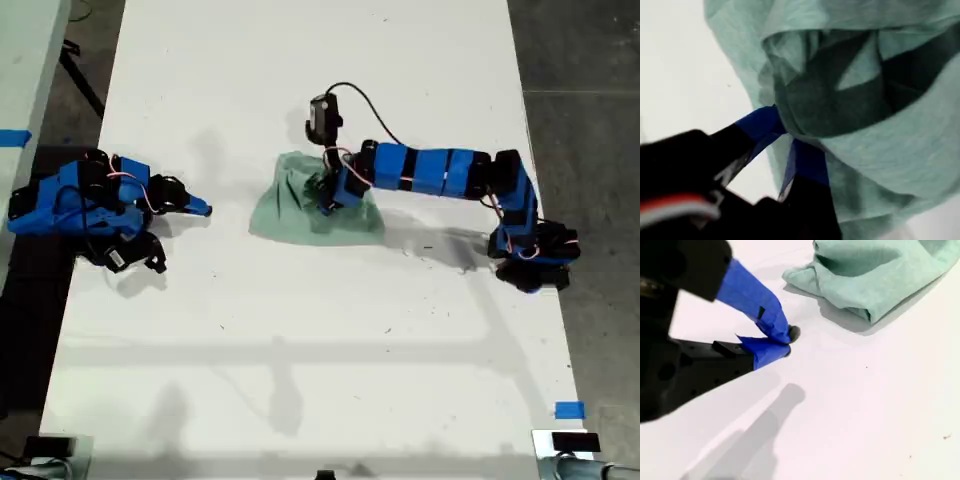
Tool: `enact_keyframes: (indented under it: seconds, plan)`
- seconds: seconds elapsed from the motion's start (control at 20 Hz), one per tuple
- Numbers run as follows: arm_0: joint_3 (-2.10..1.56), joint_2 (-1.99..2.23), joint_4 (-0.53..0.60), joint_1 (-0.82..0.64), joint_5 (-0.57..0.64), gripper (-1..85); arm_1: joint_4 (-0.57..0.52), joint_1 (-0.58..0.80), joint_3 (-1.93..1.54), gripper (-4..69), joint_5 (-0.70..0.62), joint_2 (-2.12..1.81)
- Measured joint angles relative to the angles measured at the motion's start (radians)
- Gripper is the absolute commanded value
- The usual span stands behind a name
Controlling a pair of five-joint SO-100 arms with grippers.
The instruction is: Fold t-shirt
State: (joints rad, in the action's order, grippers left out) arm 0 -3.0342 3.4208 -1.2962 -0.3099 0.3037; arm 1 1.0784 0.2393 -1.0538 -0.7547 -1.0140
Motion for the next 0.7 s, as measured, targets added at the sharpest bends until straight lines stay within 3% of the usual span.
enact_keyframes:
  seconds: [0.15, 0.3, 0.7]
  plan:
    - [0.000, 0.000, 0.000, 0.000, 0.000, 0.4, 0.000, 0.210, 0.061, -0.7, -0.163, 0.002]
    - [0.000, 0.000, -0.011, -0.002, 0.000, 9.7, 0.000, 0.390, 0.109, -0.7, -0.221, -0.064]
    - [0.000, 0.000, -0.046, -0.034, 0.000, 7.0, -0.037, 0.426, -0.376, -0.7, -0.173, -0.695]
